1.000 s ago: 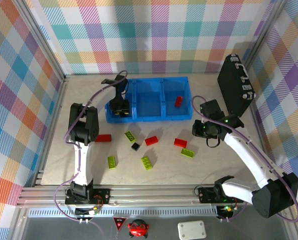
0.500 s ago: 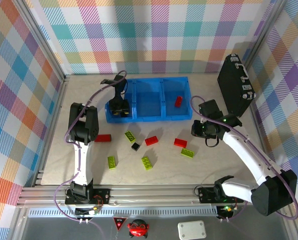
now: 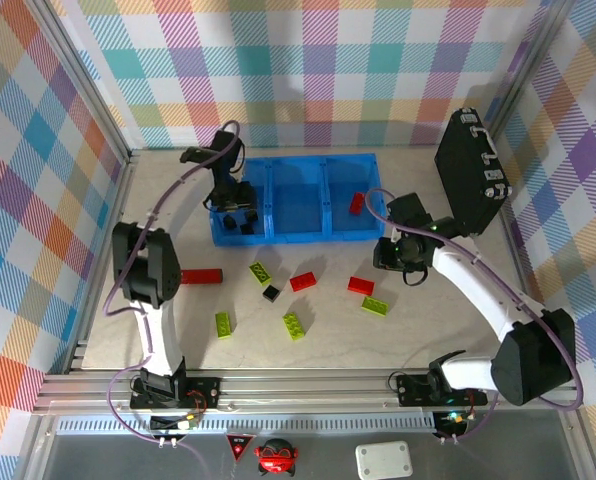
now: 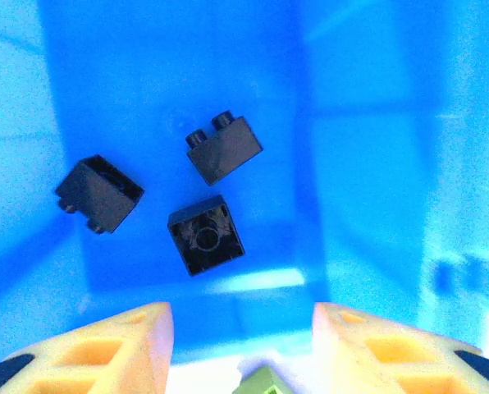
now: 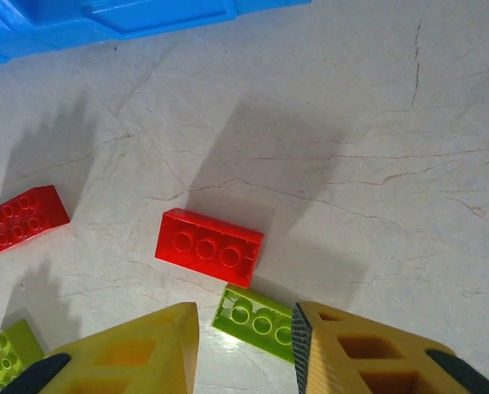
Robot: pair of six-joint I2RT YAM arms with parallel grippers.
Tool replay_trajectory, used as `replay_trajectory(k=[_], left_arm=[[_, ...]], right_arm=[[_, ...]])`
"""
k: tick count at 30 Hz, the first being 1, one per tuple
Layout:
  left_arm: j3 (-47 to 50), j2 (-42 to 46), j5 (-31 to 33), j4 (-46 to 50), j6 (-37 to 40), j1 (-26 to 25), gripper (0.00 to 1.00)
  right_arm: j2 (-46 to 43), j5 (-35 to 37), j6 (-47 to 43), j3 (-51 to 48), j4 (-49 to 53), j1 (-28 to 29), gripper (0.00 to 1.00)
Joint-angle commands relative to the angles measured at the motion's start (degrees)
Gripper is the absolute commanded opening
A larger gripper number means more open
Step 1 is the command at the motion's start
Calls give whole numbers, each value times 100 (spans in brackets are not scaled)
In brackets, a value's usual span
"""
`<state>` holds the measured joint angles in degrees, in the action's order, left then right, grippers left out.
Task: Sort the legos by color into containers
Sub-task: Place the lego in the container.
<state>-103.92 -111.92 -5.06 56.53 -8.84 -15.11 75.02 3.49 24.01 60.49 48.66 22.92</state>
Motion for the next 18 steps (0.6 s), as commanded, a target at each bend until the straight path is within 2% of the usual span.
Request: replay_trajectory(k=[1,8,11,15,18], left_arm=[[405,589,84,141,359,70,48],[1421,1489,32,-118,413,289,48],[2029,1975,66,-506,529,349,48],[2910,2666,115,-1292,645,378,49],[3209,2865,95,-1622,528,395,49]], right_arm=[[140,47,-231,125,38,17,37],[291,-55,46,-229,13,26,40],[243,-96,232,-466,-48,59,49],[240,-70,533,-728,-144,123,56],[232,30,841,-928,-265,210,61]])
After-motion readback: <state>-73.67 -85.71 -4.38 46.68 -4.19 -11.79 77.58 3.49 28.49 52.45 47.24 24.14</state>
